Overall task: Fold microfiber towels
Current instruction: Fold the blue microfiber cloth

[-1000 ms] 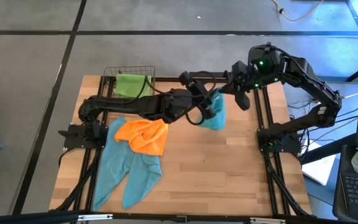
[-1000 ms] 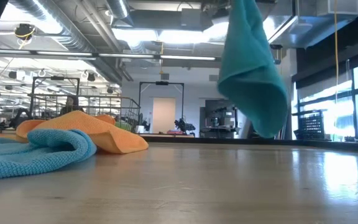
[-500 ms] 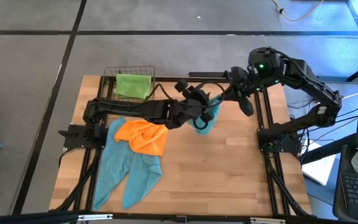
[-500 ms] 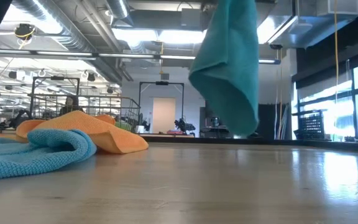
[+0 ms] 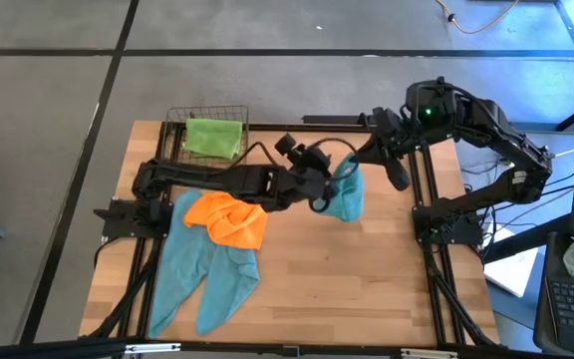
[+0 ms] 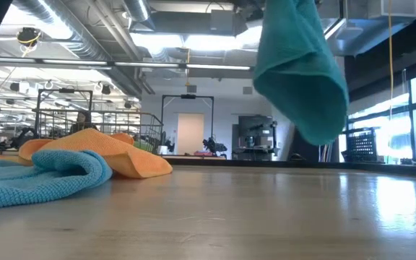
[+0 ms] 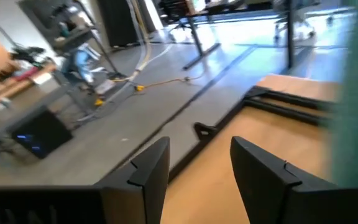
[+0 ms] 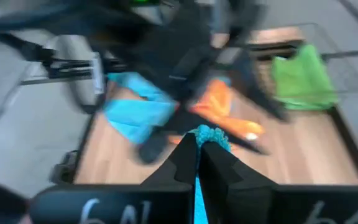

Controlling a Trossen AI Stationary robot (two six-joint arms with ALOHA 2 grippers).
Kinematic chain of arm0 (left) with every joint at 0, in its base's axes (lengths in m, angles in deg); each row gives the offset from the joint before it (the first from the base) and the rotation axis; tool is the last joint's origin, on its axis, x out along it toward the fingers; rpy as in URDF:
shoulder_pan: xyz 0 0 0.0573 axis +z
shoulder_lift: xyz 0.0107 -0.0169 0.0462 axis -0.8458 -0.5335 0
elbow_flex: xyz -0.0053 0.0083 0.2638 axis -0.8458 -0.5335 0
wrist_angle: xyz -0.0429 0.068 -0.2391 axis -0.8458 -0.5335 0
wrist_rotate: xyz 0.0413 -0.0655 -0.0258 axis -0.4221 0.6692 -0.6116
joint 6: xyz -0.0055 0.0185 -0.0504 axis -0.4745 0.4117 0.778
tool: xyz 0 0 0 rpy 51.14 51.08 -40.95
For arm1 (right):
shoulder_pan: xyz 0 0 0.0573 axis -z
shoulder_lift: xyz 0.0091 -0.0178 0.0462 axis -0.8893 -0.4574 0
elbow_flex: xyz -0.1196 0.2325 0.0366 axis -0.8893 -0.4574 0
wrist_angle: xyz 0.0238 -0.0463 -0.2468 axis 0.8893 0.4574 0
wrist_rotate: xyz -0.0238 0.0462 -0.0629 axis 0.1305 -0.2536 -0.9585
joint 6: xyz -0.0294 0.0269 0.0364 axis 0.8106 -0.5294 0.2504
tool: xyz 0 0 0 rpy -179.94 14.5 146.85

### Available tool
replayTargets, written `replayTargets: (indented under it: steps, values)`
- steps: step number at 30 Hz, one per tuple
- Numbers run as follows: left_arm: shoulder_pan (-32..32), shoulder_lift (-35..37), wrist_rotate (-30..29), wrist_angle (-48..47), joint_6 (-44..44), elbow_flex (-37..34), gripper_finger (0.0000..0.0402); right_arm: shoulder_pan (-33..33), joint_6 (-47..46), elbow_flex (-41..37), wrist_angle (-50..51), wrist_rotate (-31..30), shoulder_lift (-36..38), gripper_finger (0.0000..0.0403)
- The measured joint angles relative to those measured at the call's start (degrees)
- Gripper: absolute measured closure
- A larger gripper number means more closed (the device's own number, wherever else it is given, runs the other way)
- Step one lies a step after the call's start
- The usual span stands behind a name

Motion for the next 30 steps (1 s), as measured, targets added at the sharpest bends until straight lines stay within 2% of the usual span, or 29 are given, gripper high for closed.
replayTargets:
  steps: [5, 9, 11, 14, 16, 20, 24, 30]
  values:
    - [-4.17, 0.00, -0.44, 0.04, 4.53, 0.00, 0.0238, 0.13, -2.18, 0.00, 1.59, -10.21, 0.00, 0.0391]
    - [-7.80, 0.00, -5.72, 0.55, 9.56, 0.00, 0.0238, 0.11, -5.22, 0.00, 1.33, -16.30, -0.11, 0.0391]
    - [-9.44, 0.00, -6.34, 2.08, 11.79, 0.00, 0.0238, 0.13, -6.65, 0.00, 1.14, -17.96, -0.38, 0.0391]
    - [-11.23, -0.01, -3.69, 4.83, 13.93, 0.00, 0.0238, 0.06, -7.73, 0.00, 0.79, -17.61, -0.79, 0.0391]
    - [-11.47, -0.80, -0.08, 5.39, 15.11, 0.11, 0.0238, -0.31, -7.71, 0.00, -0.26, -14.88, -0.88, 0.0391]
    - [-10.28, -2.91, 5.17, 5.52, 12.69, 0.09, 0.0238, -2.08, -10.63, 0.00, -1.98, -12.75, -1.12, 0.0391]
    - [-8.20, -3.74, 4.63, 5.08, 8.45, 0.02, 0.0238, -4.59, -12.73, 0.00, -1.88, -13.55, -1.31, 0.0391]
    - [-4.71, -3.74, 4.02, 1.40, 9.15, 0.02, 0.0238, -9.08, -16.96, 0.00, -3.09, -16.88, -1.67, 0.0391]
